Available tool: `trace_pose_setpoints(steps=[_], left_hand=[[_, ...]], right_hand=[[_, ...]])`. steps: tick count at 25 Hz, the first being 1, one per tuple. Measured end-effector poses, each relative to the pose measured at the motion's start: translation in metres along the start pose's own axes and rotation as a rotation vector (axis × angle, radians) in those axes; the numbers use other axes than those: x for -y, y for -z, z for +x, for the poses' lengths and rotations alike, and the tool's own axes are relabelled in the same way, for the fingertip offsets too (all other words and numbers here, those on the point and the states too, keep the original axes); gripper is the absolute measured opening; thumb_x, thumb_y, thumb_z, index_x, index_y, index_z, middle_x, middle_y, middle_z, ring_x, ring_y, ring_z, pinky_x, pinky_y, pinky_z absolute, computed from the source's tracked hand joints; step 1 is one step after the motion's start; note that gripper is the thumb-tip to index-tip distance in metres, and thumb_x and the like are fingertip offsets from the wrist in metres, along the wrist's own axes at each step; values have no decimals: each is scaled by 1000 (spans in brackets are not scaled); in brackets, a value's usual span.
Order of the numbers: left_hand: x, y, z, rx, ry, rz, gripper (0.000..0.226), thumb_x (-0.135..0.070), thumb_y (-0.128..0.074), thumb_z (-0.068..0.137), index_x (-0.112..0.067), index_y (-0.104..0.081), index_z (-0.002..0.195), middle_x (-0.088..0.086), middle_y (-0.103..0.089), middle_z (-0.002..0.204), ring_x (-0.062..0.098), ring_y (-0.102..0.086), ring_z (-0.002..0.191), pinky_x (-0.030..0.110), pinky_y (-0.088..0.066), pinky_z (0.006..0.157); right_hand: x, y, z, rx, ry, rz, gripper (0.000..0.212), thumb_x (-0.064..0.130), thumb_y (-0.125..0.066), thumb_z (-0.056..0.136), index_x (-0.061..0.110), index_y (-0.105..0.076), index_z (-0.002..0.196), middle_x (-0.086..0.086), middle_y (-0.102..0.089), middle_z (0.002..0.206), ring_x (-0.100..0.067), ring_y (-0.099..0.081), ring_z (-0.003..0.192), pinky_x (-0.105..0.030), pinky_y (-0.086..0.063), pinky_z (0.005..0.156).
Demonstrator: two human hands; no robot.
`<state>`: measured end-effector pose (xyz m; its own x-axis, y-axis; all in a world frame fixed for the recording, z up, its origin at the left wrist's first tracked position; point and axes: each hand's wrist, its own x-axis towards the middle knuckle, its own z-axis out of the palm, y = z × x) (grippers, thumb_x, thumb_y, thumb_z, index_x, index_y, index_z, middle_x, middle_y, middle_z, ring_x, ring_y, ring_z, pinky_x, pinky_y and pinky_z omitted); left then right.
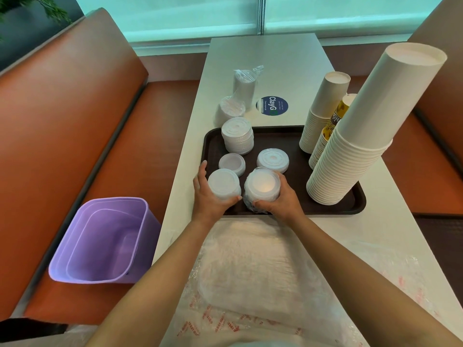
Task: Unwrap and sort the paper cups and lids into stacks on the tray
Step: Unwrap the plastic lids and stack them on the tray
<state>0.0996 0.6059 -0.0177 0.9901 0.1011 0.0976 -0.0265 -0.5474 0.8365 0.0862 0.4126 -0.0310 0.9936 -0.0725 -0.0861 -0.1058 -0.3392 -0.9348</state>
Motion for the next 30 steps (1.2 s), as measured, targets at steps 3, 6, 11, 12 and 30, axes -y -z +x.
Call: trace_pose_setpoints(steps=[3,6,11,12,30], left_hand=[[7,-12,-5,-13,23,-17,124,-21,-92,50,-18,-15,147,10,-37,139,24,-39,127,29,-31,105],[8,-20,-2,-72,85,-14,125,-26,-92,50,-22,-14,147,11,-43,136,27,-44,123,39,-37,104],[5,-24,1,-83,134,10,116,-24,-87,57,-20,-15,148,12,-53,129,28,-50,118,30,-37,95],[4,-24,1,-84,142,17,114,-23,-86,59,-20,-15,148,12,-54,128,28,-51,118,30,-38,94],[-67,-32,10,365,-316,375,55,-33,-60,90,-14,-43,139,6,-42,143,21,-39,130,32,-32,108]], right_hand=[[1,0,0,1,3,12,82,14,-87,60,40,-39,121,11,-53,120,-9,-50,113,-25,-40,94],[0,0,0,1,1,11,82,15,-87,61,39,-38,122,10,-52,121,-9,-49,113,-24,-39,93],[-1,-1,1,-1,-6,16,82,15,-87,60,38,-38,122,10,-53,121,-10,-49,114,-24,-39,93],[-1,-1,1,0,-7,17,82,15,-87,60,38,-38,122,10,-52,121,-9,-49,114,-24,-39,94],[6,-9,1,-31,-75,-495,94,50,-84,56,15,-42,132,-4,-58,121,-26,-52,115,-41,-40,99]])
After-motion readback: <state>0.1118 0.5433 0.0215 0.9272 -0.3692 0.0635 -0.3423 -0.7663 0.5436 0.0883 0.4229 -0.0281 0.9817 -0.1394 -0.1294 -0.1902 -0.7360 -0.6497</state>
